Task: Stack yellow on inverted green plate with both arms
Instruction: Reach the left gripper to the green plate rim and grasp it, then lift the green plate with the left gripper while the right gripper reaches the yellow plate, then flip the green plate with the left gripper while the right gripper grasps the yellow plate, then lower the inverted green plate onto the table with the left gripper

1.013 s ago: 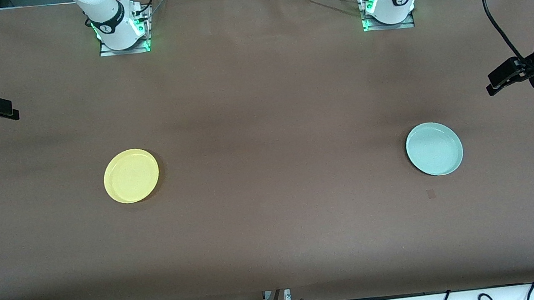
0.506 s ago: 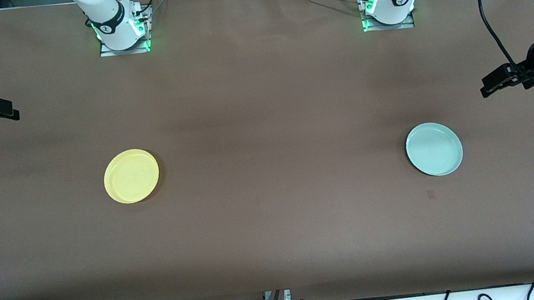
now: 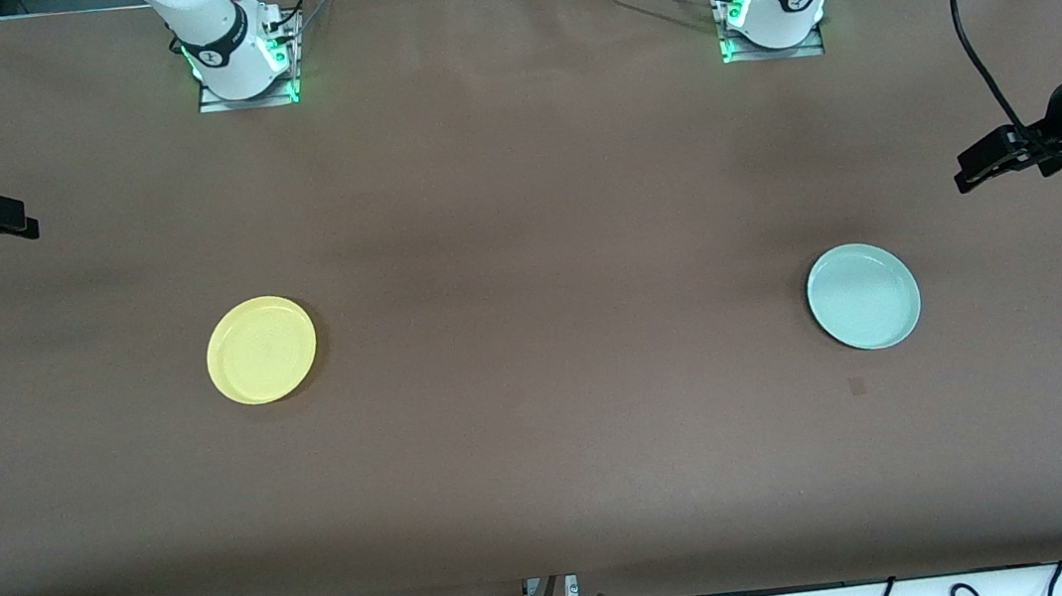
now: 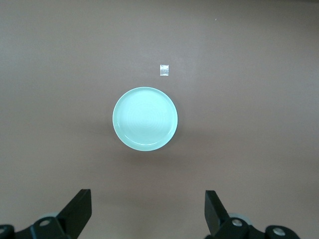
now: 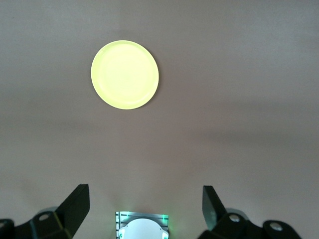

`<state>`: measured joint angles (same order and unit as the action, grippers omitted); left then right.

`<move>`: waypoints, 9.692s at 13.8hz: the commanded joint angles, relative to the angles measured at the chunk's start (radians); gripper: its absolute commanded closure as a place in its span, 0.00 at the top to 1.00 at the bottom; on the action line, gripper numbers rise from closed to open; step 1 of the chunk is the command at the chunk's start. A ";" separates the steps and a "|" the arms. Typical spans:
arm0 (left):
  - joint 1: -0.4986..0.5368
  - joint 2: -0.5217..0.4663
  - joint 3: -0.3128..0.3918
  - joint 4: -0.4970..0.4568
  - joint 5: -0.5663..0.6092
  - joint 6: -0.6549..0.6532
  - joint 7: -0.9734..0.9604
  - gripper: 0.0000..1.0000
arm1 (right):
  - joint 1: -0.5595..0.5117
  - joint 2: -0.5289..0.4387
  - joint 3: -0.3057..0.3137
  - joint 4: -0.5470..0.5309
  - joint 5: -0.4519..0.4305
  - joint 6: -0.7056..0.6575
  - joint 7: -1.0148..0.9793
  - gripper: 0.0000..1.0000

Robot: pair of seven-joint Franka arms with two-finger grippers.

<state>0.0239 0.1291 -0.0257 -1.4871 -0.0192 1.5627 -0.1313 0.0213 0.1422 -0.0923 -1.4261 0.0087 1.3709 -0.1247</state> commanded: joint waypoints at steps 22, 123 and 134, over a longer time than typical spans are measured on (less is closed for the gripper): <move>0.082 0.253 0.015 -0.353 0.116 0.464 0.104 1.00 | -0.009 0.011 -0.001 0.024 0.007 -0.007 -0.012 1.00; -1.221 0.880 -0.014 0.328 0.751 0.167 -1.122 1.00 | -0.075 0.364 0.045 -0.140 0.283 0.386 -0.144 0.00; -0.925 0.669 -0.236 0.056 0.671 0.489 -1.059 1.00 | -0.031 0.375 0.045 -0.148 0.286 0.369 -0.141 0.00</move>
<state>-1.0018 0.8925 -0.1835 -1.2861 0.6796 1.9665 -1.2066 -0.0168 0.5165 -0.0443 -1.5806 0.2782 1.7563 -0.2606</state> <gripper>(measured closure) 0.000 0.974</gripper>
